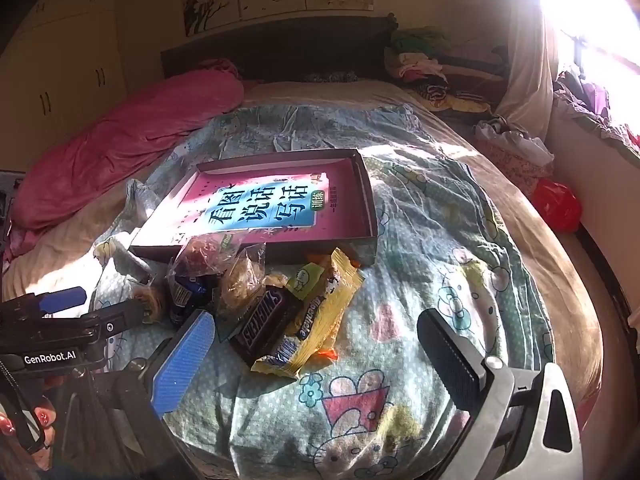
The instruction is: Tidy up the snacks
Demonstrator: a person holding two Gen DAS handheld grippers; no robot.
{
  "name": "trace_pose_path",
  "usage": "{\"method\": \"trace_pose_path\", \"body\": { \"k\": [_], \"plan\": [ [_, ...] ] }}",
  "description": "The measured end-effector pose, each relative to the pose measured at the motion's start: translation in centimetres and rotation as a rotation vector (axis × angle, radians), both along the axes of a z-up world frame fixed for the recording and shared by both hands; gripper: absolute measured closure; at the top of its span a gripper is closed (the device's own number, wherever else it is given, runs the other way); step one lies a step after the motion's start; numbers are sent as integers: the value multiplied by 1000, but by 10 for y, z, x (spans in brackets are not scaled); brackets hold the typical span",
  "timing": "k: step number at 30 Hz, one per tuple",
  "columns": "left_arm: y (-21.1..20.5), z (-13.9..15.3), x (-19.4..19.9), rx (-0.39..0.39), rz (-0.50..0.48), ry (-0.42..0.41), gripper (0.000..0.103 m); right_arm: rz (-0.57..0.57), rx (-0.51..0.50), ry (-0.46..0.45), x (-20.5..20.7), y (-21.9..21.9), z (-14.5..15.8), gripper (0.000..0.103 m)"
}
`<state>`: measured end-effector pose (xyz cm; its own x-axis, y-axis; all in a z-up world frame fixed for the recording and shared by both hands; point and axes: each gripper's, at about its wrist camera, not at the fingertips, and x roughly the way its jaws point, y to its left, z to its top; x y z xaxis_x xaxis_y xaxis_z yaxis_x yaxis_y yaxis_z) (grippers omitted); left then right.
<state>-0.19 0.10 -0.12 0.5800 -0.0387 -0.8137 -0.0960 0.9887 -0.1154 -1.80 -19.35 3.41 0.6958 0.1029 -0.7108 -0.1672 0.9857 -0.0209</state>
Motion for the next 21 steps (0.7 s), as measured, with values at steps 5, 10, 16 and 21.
{"method": "trace_pose_path", "body": {
  "k": [5,10,16,21],
  "plan": [
    [-1,3,-2,11,0,-14,0,-5,4,-1,-1,-7,0,1],
    [-1,4,-2,15,-2,-15,0,-6,5,2,-1,-7,0,1],
    [-2,5,-2,19,-3,-19,0,-7,8,-3,-1,-8,0,1],
    [-2,5,-2,20,-2,-21,0,-7,10,-5,-2,-9,0,1]
  ]
}}
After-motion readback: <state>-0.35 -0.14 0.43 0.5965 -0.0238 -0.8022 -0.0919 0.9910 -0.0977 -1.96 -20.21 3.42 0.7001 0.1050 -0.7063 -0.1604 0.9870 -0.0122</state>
